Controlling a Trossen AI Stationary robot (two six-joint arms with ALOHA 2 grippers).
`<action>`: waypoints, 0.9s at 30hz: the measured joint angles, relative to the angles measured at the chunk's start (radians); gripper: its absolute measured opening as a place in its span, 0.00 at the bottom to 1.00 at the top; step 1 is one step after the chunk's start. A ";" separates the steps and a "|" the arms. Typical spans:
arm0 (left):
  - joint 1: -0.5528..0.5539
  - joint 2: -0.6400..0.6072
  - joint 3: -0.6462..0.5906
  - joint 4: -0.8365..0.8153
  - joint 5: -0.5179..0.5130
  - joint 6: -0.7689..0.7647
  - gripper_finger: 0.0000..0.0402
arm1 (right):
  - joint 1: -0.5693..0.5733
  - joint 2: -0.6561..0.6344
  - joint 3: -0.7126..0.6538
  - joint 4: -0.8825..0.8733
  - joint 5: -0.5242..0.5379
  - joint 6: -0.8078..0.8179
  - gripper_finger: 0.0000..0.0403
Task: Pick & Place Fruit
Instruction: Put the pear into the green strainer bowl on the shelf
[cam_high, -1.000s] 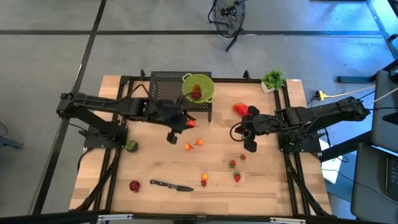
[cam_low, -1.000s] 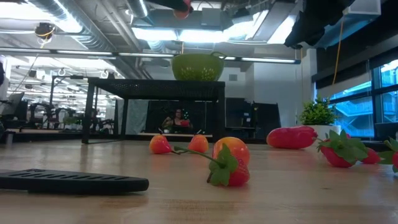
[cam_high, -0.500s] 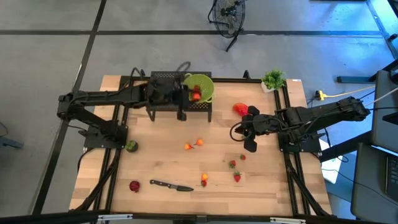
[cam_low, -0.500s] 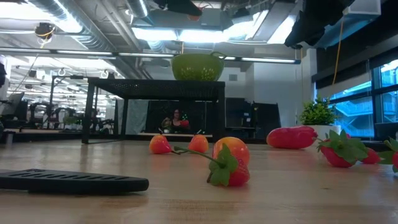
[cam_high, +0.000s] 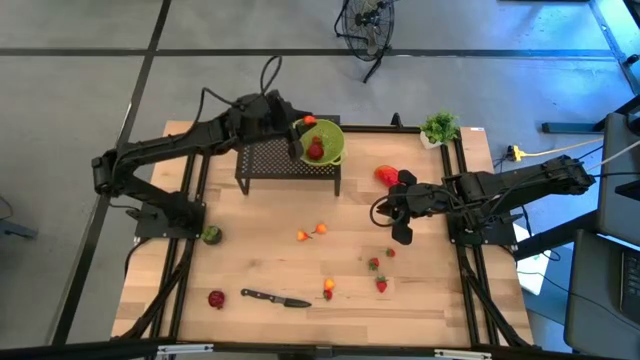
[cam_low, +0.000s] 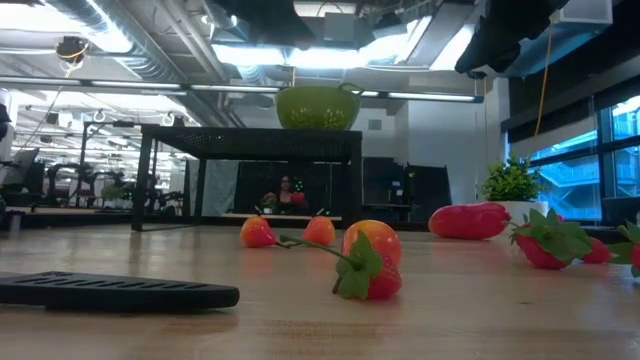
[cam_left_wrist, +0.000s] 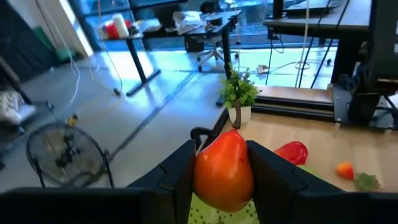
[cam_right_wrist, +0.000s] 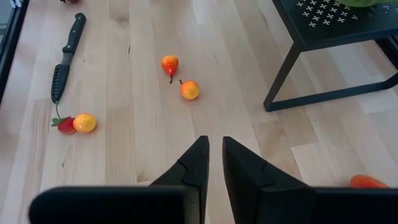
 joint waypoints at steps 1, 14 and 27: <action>0.003 0.000 0.000 -0.007 0.000 -0.012 0.31 | 0.000 0.000 0.000 0.000 0.000 0.000 0.11; 0.012 0.035 0.087 -0.123 -0.028 -0.054 0.31 | 0.000 0.000 0.000 0.000 0.000 -0.001 0.07; 0.019 0.256 0.307 -0.399 0.024 -0.054 0.31 | 0.000 0.000 0.000 0.000 0.000 -0.001 0.10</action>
